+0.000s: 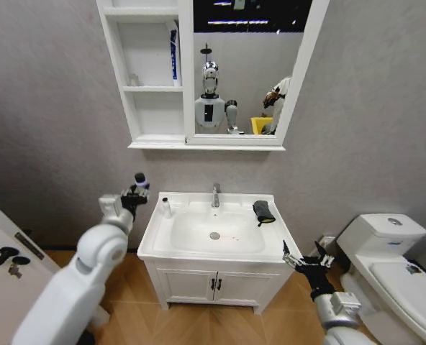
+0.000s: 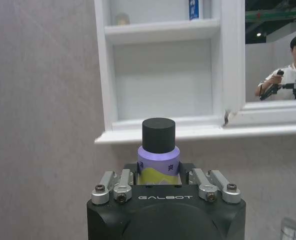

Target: Move facial cleanser and shampoo from washbasin to cabinet, then wipe washbasin with towel.

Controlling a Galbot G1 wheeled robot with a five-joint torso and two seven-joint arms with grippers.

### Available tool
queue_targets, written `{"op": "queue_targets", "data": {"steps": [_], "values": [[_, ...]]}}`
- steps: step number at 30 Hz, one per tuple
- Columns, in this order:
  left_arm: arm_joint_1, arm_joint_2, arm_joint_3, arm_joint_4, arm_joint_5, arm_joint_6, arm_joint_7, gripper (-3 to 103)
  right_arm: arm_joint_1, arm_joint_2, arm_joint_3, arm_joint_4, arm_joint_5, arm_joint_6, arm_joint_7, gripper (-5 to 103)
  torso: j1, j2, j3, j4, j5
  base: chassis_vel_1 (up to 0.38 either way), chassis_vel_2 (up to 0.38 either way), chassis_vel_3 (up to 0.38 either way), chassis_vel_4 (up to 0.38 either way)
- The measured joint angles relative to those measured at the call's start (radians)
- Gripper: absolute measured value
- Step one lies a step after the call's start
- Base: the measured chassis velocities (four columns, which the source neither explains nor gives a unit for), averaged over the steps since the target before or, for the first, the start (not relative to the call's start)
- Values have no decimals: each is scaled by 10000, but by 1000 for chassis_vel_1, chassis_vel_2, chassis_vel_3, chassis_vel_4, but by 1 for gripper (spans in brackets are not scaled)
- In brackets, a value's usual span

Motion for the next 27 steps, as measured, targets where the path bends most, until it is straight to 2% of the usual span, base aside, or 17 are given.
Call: {"op": "queue_targets", "data": {"steps": [1, 3, 4, 6, 7, 8, 10, 13, 16, 19, 20, 22, 23, 27], "values": [[-858, 145, 362, 326, -384, 23, -109, 42, -1, 1, 1, -16, -15, -2, 0, 100, 1, 1, 1, 2, -2, 0, 0, 0, 0], [-1076, 167, 463, 422, -470, 23, -131, 42, 0, 3, 0, -20, -19, -2, -1, 100, 1, 0, 1, 1, -1, 0, 0, 0, 0], [-1937, 194, 911, 848, -740, 32, -186, 42, -16, 26, 1, -29, -38, -2, -2, 100, 1, 1, 0, -2, 4, 0, 0, 0, 0], [-3636, -77, 1888, 2230, -866, 20, 21, 42, -160, 125, 54, -46, -56, 59, 0, 100, 2, 0, 1, -1, -1, 0, 0, 0, 0], [-4176, -265, 2136, 2825, -853, -3, 178, 42, -231, 155, 91, -60, -58, 114, 2, 100, 2, 0, 1, -3, 1, 0, 0, 0, 0], [-4176, -265, 2136, 2825, -853, -3, 178, 42, -231, 155, 91, -60, -58, 114, 2, 100, 2, 0, 1, -3, 1, 0, 0, 0, 0], [-5364, -637, 2652, 4209, -681, -49, 692, 42, -332, 182, 205, -104, -55, 223, 14, 100, 3, 0, 2, -4, -1, 0, 0, 0, 0], [-5843, -804, 2853, 4824, -516, -103, 956, 42, -367, 197, 258, -134, -52, 284, 22, 100, 4, 0, 1, -3, 4, 0, 0, 0, 0], [-7046, -1468, 3251, 7115, 383, -480, 1965, 42, -538, 278, 351, -227, -26, 490, 71, 100, 3, 0, 1, -2, 2, 0, 0, 0, 0], [-7313, -1650, 3327, 7729, 494, -525, 2173, 42, -574, 286, 353, -257, -19, 529, 78, 100, 3, 0, 2, -3, 2, 0, 0, 0, 0], [-7590, -1861, 3402, 8375, 574, -546, 2357, 42, -579, 290, 357, -293, -16, 560, 82, 100, 3, 0, 2, 0, -1, 0, 0, 0, 0], [-7760, -2007, 3437, 8741, 620, -557, 2447, 42, -568, 293, 365, -316, -9, 574, 85, 100, 4, 0, 2, 0, 0, 0, 0, 0, 0], [-8038, -2286, 3510, 9302, 679, -567, 2619, 42, -526, 288, 389, -341, 20, 575, 94, 100, 4, 0, 1, 0, 3, 0, 0, 0, 0], [-8290, -2603, 3591, 9875, 758, -571, 2744, 42, -486, 280, 466, -418, 53, 620, 108, 100, 3, -1, 1, -2, 3, 0, 0, 0, 0]]}}
